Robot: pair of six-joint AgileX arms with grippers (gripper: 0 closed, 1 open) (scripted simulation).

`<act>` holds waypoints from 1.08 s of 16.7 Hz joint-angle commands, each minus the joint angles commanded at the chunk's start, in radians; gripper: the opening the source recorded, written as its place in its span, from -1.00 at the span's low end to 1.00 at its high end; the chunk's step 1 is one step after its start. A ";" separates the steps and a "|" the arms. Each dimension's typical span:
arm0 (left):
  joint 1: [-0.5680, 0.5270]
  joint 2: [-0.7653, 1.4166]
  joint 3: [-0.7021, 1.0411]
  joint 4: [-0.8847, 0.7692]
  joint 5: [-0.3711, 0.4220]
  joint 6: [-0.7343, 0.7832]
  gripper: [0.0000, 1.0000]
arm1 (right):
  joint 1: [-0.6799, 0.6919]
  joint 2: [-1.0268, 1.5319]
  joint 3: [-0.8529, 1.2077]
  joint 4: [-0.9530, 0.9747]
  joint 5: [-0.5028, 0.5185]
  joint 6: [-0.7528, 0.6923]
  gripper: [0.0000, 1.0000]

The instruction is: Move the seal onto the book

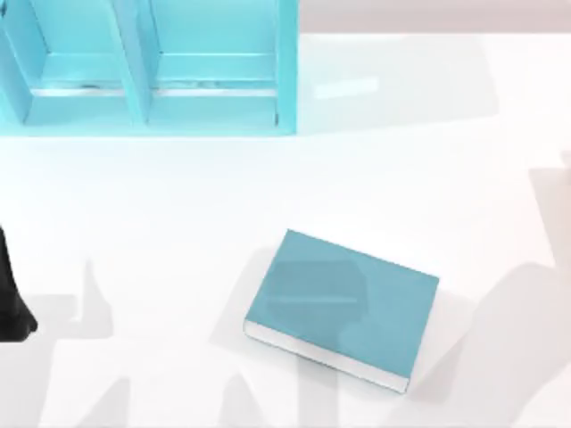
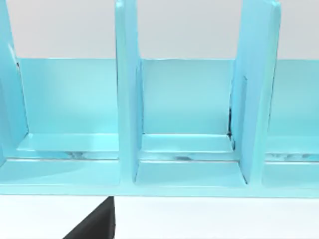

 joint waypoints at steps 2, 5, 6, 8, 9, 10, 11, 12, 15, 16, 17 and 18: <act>0.000 0.000 0.000 0.000 0.000 0.000 1.00 | 0.004 -0.013 0.013 -0.008 0.004 0.013 -1.00; 0.000 0.000 0.000 0.000 0.000 0.000 1.00 | 0.037 -0.078 0.108 -0.076 0.020 0.092 -1.00; 0.000 0.000 0.000 0.000 0.000 0.000 1.00 | 0.058 -0.104 0.154 -0.114 0.026 0.131 -1.00; 0.000 0.000 0.000 0.000 0.000 0.000 1.00 | 0.110 -0.167 0.238 -0.196 0.042 0.224 -1.00; 0.000 0.000 0.000 0.000 0.000 0.000 1.00 | 0.140 -0.202 0.269 -0.234 0.051 0.271 -1.00; 0.000 0.000 0.000 0.000 0.000 0.000 1.00 | 0.173 -0.238 0.296 -0.272 0.056 0.313 -1.00; 0.000 0.000 0.000 0.000 0.000 0.000 1.00 | 0.208 -0.266 0.320 -0.314 0.056 0.347 -1.00; 0.000 0.000 0.000 0.000 0.000 0.000 1.00 | 0.243 -0.284 0.343 -0.360 0.052 0.372 -1.00; 0.000 0.000 0.000 0.000 0.000 0.000 1.00 | 0.342 -0.278 0.373 -0.479 0.024 0.411 -1.00; 0.000 0.000 0.000 0.000 0.000 0.000 1.00 | 0.367 -0.262 0.367 -0.504 0.016 0.419 -1.00; 0.000 0.000 0.000 0.000 0.000 0.000 1.00 | 0.387 -0.243 0.355 -0.521 0.011 0.423 -1.00; 0.000 0.000 0.000 0.000 0.000 0.000 1.00 | 0.400 -0.226 0.342 -0.530 0.007 0.421 -1.00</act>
